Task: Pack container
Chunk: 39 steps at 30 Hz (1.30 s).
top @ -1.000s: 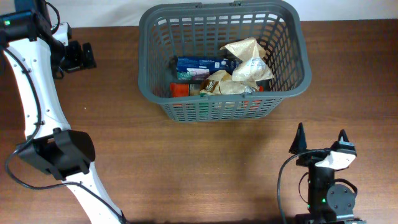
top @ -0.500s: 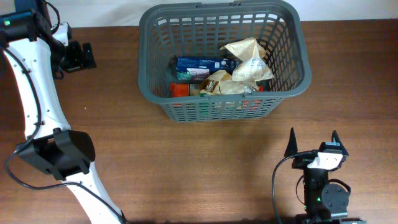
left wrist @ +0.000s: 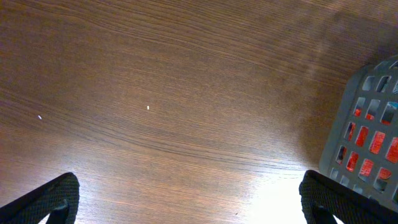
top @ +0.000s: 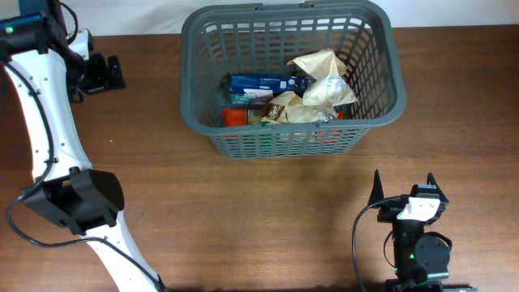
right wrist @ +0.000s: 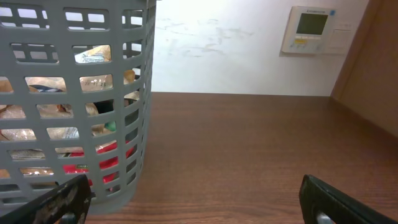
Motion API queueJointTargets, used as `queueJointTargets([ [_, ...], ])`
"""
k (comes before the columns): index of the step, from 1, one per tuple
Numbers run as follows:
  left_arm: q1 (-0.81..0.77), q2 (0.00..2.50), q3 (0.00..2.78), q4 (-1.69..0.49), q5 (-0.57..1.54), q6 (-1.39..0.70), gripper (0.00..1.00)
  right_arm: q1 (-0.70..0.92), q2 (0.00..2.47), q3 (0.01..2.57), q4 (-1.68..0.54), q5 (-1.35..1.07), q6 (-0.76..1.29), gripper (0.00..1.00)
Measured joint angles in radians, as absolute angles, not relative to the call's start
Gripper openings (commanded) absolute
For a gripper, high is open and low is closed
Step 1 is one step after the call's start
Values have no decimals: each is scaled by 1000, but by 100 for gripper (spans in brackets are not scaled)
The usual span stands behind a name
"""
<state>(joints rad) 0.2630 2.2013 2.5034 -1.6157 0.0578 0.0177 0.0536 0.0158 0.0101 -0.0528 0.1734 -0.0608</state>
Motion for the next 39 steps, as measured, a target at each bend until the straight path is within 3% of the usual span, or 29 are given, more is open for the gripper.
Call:
queueJointTargets([
  [11,225,2128,2469,-1607,56,17,99,54,16,10,-53,173,-60,99],
  [19,3,1547,2069,-1556,51,23,99,54,15,10,-54,173,-61,99],
  [21,-12,1361,1921,-1403,16,35,99,54,14,10,-55,173,-61,99],
  [28,-15,636,1104,-437,-73,45,99,54,13,10,-55,170,-61,99],
  [32,-15,325,731,-335,-118,44,99,54,12,10,-55,169,-61,99],
  [39,-16,137,368,-236,-148,43,99,54,11,10,-55,169,-61,99],
])
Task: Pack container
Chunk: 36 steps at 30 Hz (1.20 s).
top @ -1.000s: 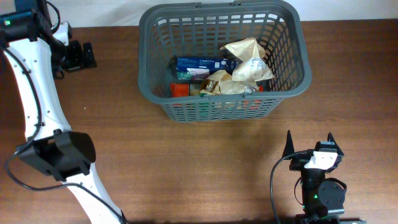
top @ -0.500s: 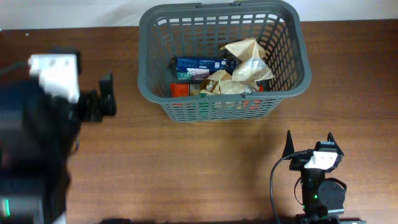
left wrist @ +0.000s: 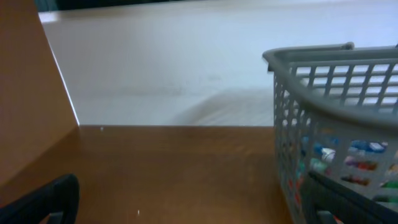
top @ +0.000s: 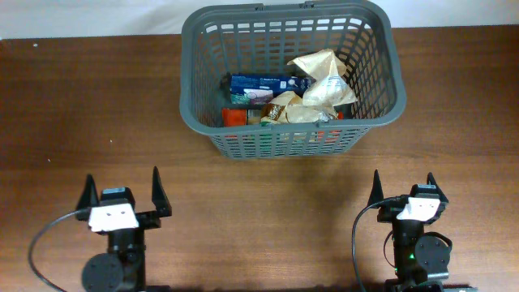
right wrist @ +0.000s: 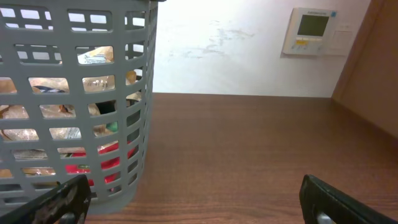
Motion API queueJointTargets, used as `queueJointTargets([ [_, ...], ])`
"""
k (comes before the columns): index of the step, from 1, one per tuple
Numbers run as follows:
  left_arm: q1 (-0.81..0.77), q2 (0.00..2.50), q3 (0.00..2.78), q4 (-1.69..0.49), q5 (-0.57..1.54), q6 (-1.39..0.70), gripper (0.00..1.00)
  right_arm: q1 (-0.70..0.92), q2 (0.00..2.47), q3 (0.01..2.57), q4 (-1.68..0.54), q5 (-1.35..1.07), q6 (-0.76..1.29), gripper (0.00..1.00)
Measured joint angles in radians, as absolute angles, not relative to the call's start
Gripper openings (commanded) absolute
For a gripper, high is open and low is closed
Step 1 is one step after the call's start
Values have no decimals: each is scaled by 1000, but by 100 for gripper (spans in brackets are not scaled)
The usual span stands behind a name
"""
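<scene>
A grey slotted basket (top: 377, 97) stands at the back middle of the wooden table. Inside lie a blue box (top: 259, 83), a crumpled tan bag (top: 320, 81), a brown packet (top: 284, 109) and a red item (top: 233, 117). My left gripper (top: 123, 190) sits folded near the front left edge, open and empty, the basket (left wrist: 323, 93) to its right in the wrist view. My right gripper (top: 402, 187) sits folded near the front right edge, open and empty, with the basket (right wrist: 68, 93) at its left.
The brown tabletop (top: 268, 203) runs between both arms and the basket. A white wall with a thermostat panel (right wrist: 314, 30) stands behind the table. A wooden side panel (left wrist: 28, 93) rises at the left.
My left arm was stretched out to the back left corner with its camera looking down at the table; now it is folded at the front left, facing the wall and basket. The right arm is unchanged.
</scene>
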<state>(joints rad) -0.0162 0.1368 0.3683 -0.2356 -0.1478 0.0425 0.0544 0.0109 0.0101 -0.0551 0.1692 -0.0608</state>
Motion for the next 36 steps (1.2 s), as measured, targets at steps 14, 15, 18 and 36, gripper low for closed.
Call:
queueJointTargets([
  [14,-80,15,131,-197,-162,-51,99,54,11,10,-55,169,-61,99],
  [15,-81,15,125,-195,-163,-51,99,54,11,10,-55,169,-62,99],
  [18,-81,15,91,-194,-162,-53,99,54,11,10,-55,169,-61,99],
  [36,-98,15,65,-163,-87,-54,99,54,11,10,-55,169,-62,99],
])
